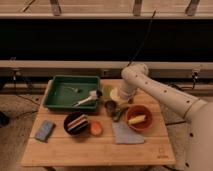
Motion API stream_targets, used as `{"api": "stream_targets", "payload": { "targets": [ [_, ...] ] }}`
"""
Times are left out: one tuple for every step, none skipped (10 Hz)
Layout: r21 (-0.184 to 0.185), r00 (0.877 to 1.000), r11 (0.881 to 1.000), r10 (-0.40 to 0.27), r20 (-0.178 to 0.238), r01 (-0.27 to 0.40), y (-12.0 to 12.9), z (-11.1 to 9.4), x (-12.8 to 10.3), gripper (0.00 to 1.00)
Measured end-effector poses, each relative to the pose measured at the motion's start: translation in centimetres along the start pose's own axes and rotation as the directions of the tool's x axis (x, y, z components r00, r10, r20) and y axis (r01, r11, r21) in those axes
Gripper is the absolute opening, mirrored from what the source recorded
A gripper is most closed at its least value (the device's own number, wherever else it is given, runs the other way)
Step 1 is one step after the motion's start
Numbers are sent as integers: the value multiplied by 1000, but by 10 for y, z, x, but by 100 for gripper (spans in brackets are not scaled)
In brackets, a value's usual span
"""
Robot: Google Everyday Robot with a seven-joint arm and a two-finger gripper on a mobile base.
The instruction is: Stack cups into tray
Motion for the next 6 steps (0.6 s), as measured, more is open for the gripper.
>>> {"api": "stream_targets", "payload": {
  "targets": [
    [-2,1000,1000,0,2,0,0,1,-1,0],
    [-2,1000,1000,4,2,-4,0,3,0,2],
    [-2,1000,1000,12,-3,-12,-2,2,3,10],
    [0,1000,1000,16,-9,-16,-2,2,6,18],
    [2,1000,1000,22,-19,-22,-3,1,11,29],
    [6,999,1000,29,-30,-29,-4,-1,17,40]
  ]
}}
